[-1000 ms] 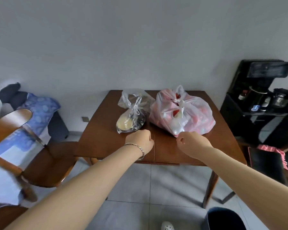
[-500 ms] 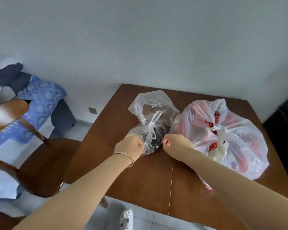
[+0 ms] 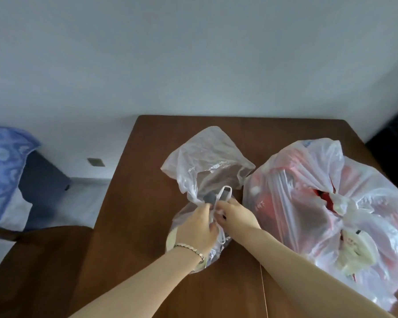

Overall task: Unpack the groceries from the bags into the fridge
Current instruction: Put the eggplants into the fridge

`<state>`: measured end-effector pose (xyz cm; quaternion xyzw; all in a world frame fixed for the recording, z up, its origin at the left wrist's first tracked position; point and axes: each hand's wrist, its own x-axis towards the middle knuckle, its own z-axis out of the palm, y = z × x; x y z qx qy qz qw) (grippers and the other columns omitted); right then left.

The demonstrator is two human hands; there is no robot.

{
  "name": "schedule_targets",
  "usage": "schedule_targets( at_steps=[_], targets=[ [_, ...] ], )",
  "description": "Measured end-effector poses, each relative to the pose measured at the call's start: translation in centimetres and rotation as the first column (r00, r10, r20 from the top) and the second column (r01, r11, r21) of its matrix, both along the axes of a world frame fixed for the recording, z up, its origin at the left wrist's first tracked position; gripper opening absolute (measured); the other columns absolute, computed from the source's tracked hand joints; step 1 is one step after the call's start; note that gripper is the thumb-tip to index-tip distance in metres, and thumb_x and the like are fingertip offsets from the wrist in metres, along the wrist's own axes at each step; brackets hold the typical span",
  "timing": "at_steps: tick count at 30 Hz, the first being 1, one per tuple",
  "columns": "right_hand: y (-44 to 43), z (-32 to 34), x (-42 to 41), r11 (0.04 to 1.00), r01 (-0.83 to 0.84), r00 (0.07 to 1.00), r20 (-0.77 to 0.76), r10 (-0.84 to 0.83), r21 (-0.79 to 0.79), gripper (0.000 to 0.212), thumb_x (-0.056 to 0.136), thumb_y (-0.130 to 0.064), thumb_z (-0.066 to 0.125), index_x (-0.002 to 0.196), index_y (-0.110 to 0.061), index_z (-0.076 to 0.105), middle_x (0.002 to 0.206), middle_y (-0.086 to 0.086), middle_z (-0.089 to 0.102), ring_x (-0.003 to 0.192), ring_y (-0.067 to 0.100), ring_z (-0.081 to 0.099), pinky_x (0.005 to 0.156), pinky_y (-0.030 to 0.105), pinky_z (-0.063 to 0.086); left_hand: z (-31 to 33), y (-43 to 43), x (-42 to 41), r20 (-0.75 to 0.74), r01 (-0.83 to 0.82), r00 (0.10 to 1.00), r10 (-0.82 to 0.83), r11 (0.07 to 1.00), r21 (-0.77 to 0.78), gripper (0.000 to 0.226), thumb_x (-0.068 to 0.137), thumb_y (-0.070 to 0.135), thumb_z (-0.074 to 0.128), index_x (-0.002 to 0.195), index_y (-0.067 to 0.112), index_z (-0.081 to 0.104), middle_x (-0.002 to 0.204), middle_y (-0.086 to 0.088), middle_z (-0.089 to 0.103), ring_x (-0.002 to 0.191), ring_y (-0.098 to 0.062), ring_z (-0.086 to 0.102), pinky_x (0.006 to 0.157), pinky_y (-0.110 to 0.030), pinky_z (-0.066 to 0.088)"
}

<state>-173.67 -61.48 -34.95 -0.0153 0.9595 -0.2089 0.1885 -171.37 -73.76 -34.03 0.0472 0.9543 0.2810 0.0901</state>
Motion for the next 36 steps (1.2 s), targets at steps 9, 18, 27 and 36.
schedule_targets(
  at_steps=[9,18,27,36],
  targets=[
    [2.0,1.0,0.2,0.626,0.560,0.827,0.334,-0.452,-0.542,0.032,0.092,-0.013,0.050,0.061,-0.007,0.050,0.059,0.006,0.047,0.054,0.016,0.042,0.057,0.029,0.038,-1.3,1.5,-1.3,0.048,-0.011,0.999,0.002,0.983,0.181,0.030,0.095,0.041,0.045,0.106,0.020,0.064,0.094,0.004,0.065,0.084,-0.006,0.059,0.069,-0.009,0.040],
    [3.0,2.9,3.8,0.552,0.422,0.872,0.156,-0.464,-0.719,0.039,0.077,0.000,0.066,0.047,-0.001,0.042,0.067,0.006,0.045,0.060,0.006,0.044,0.058,0.015,0.038,-0.4,0.5,-0.1,0.336,-0.129,0.941,-0.030,0.887,0.443,0.031,0.090,0.025,0.057,0.061,0.025,0.048,0.060,0.010,0.045,0.059,-0.003,0.043,0.060,-0.017,0.034],
    [5.7,2.6,4.3,0.104,0.515,0.794,0.427,-0.433,-0.851,0.017,0.086,0.001,0.051,0.097,-0.005,0.062,0.081,0.006,0.061,0.073,0.018,0.056,0.072,0.027,0.048,-0.9,-1.3,-0.2,0.463,-0.270,0.884,0.065,0.879,0.392,0.053,0.095,0.044,0.035,0.061,0.020,0.067,0.069,0.013,0.064,0.077,-0.001,0.063,0.077,-0.014,0.041],
    [1.4,-0.8,4.2,0.952,-0.306,0.945,-0.117,0.307,0.023,0.047,0.075,-0.045,0.017,0.090,-0.017,0.051,0.081,-0.004,0.046,0.078,0.019,0.047,0.075,0.029,0.034,1.0,-1.0,1.1,0.262,-0.006,0.962,-0.073,0.957,0.288,0.015,0.092,0.022,0.045,0.081,0.023,0.056,0.089,-0.001,0.066,0.083,-0.014,0.058,0.082,-0.035,0.049]
  ],
)
